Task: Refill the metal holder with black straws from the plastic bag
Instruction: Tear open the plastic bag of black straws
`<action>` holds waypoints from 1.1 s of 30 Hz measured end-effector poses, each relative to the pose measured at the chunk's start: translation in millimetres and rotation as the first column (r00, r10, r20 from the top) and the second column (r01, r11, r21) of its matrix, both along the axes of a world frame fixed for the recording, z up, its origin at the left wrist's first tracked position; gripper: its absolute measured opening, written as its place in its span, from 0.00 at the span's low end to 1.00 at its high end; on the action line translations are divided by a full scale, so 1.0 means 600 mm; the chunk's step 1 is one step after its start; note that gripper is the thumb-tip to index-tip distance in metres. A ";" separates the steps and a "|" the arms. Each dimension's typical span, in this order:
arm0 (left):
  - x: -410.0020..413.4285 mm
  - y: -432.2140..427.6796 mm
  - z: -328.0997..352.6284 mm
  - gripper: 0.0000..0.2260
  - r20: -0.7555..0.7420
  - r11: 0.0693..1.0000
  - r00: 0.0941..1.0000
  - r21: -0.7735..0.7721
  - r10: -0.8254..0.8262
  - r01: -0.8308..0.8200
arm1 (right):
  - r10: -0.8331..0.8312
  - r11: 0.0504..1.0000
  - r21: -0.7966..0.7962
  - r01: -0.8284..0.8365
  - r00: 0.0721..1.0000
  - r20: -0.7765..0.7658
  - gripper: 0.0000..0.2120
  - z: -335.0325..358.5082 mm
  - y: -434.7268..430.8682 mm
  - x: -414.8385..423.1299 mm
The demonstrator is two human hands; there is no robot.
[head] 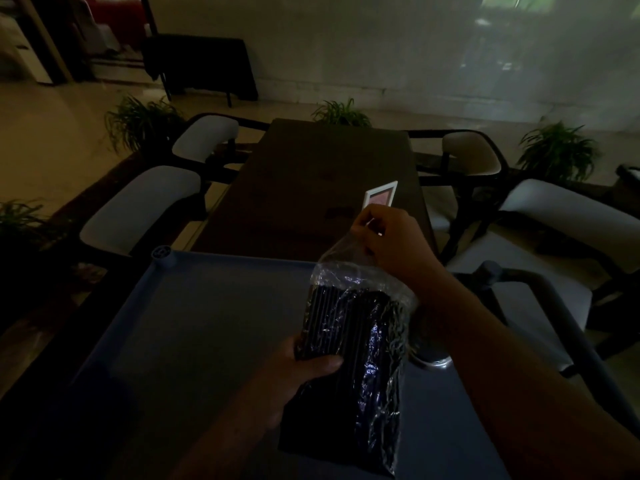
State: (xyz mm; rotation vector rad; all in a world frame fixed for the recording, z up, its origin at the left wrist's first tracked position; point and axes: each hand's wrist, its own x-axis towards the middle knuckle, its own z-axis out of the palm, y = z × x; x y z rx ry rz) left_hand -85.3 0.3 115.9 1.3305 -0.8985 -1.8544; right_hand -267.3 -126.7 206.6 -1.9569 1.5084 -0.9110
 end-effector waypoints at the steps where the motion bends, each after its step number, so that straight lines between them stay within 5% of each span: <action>1: 0.000 0.001 0.000 0.25 -0.004 1.000 1.000 0.001 0.007 -0.007 | 0.025 1.000 -0.009 -0.025 0.999 -0.039 0.03 0.003 -0.005 0.000; 11: 0.011 0.010 -0.004 0.22 -0.039 1.000 0.999 -0.020 -0.001 0.000 | 0.269 0.963 0.055 -0.263 0.929 -0.256 0.06 0.045 -0.054 0.004; 17: 0.023 0.012 -0.006 0.24 -0.037 0.999 0.999 -0.018 0.031 -0.031 | 0.362 0.930 0.126 -0.346 0.920 -0.152 0.12 0.068 -0.042 -0.011; 21: 0.027 0.010 -0.006 0.23 -0.038 0.999 0.999 -0.010 0.030 -0.031 | 0.423 0.905 0.173 -0.389 0.866 -0.266 0.17 0.063 -0.030 -0.015; 25: 0.025 0.008 -0.005 0.22 -0.026 1.000 0.999 -0.003 0.023 -0.023 | 0.390 0.921 0.128 -0.369 0.855 -0.341 0.08 0.053 -0.029 -0.025; 27: 0.024 0.008 -0.005 0.23 -0.023 1.000 1.000 -0.004 0.009 -0.009 | 0.369 0.929 0.114 -0.352 0.875 -0.313 0.01 0.054 -0.033 -0.031; 33: 0.019 0.013 -0.007 0.23 -0.007 1.000 1.000 -0.021 -0.009 0.009 | 0.354 0.932 0.153 -0.330 0.919 -0.175 0.08 0.052 -0.059 -0.050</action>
